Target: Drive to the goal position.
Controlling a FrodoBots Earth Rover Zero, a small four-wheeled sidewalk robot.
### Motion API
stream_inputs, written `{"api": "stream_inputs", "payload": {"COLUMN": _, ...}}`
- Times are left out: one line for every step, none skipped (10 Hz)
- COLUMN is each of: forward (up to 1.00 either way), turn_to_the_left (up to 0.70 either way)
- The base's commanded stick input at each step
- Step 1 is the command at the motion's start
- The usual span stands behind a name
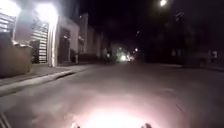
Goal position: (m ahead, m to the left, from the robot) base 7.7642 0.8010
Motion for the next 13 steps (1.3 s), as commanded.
{"api": "stream_inputs", "payload": {"forward": 0.70, "turn_to_the_left": -0.14}}
{"api": "stream_inputs", "payload": {"forward": 0.70, "turn_to_the_left": 0.00}}
{"api": "stream_inputs", "payload": {"forward": 0.70, "turn_to_the_left": 0.00}}
{"api": "stream_inputs", "payload": {"forward": 0.70, "turn_to_the_left": 0.00}}
{"api": "stream_inputs", "payload": {"forward": 0.70, "turn_to_the_left": 0.00}}
{"api": "stream_inputs", "payload": {"forward": 0.70, "turn_to_the_left": 0.00}}
{"api": "stream_inputs", "payload": {"forward": 0.70, "turn_to_the_left": 0.00}}
{"api": "stream_inputs", "payload": {"forward": 0.70, "turn_to_the_left": 0.00}}
{"api": "stream_inputs", "payload": {"forward": 0.70, "turn_to_the_left": 0.00}}
{"api": "stream_inputs", "payload": {"forward": 0.70, "turn_to_the_left": -0.08}}
{"api": "stream_inputs", "payload": {"forward": 0.70, "turn_to_the_left": -0.35}}
{"api": "stream_inputs", "payload": {"forward": 0.70, "turn_to_the_left": -0.28}}
{"api": "stream_inputs", "payload": {"forward": 0.70, "turn_to_the_left": 0.00}}
